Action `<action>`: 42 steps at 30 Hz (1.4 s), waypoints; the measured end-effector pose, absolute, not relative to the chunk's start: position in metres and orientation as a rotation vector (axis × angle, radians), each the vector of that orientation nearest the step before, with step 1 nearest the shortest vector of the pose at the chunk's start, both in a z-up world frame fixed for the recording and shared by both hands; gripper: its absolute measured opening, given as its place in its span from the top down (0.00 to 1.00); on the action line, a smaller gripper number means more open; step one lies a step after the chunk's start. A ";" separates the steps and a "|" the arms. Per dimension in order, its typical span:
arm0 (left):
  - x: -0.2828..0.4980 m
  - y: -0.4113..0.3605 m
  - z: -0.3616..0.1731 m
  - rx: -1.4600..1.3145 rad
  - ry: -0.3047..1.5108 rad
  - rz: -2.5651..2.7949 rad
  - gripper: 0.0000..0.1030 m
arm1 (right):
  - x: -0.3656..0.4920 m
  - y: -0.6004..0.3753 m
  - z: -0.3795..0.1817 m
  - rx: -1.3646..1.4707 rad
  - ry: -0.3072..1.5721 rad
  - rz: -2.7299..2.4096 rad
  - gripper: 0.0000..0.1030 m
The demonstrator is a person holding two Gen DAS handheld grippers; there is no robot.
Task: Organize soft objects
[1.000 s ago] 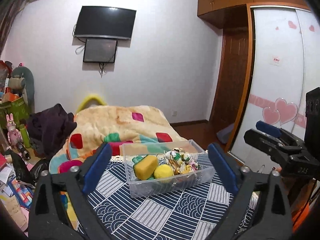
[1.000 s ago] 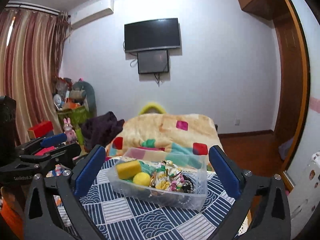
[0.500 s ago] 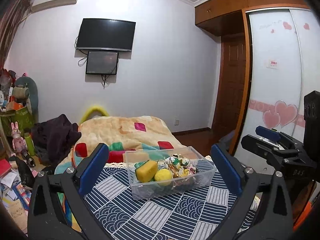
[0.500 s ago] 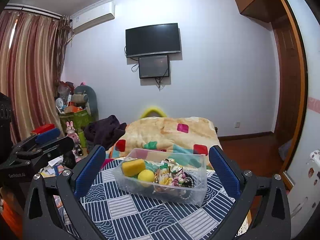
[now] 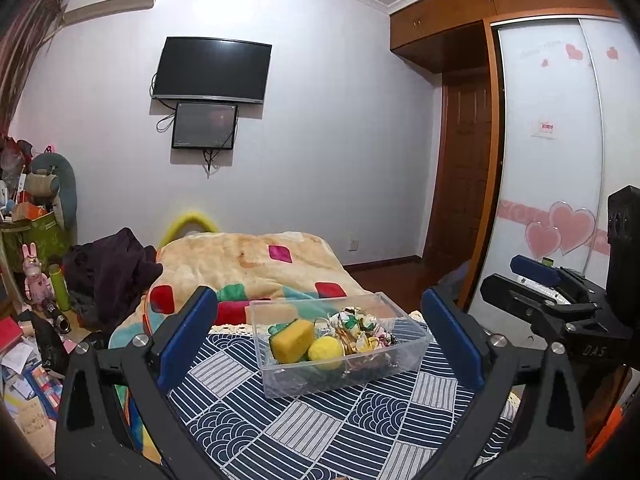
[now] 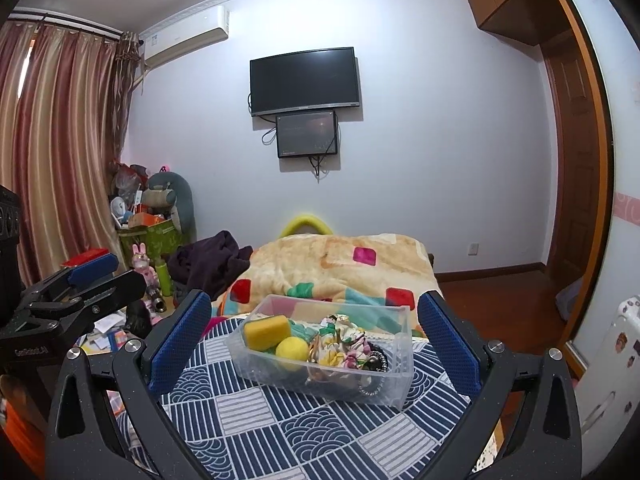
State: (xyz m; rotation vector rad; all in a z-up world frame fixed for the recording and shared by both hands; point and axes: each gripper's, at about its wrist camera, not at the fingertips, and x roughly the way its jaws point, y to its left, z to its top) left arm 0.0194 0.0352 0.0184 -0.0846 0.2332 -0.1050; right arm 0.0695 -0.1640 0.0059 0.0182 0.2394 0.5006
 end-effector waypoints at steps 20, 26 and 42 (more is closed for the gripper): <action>0.021 0.035 0.018 -0.084 0.234 -0.106 0.00 | 0.069 -0.164 0.007 0.023 0.244 0.504 0.00; 0.022 0.035 0.017 -0.082 0.230 -0.105 0.00 | 0.069 -0.164 0.006 0.022 0.244 0.505 0.00; 0.023 0.035 0.014 -0.096 0.239 -0.112 0.00 | 0.069 -0.160 0.004 0.022 0.256 0.509 0.00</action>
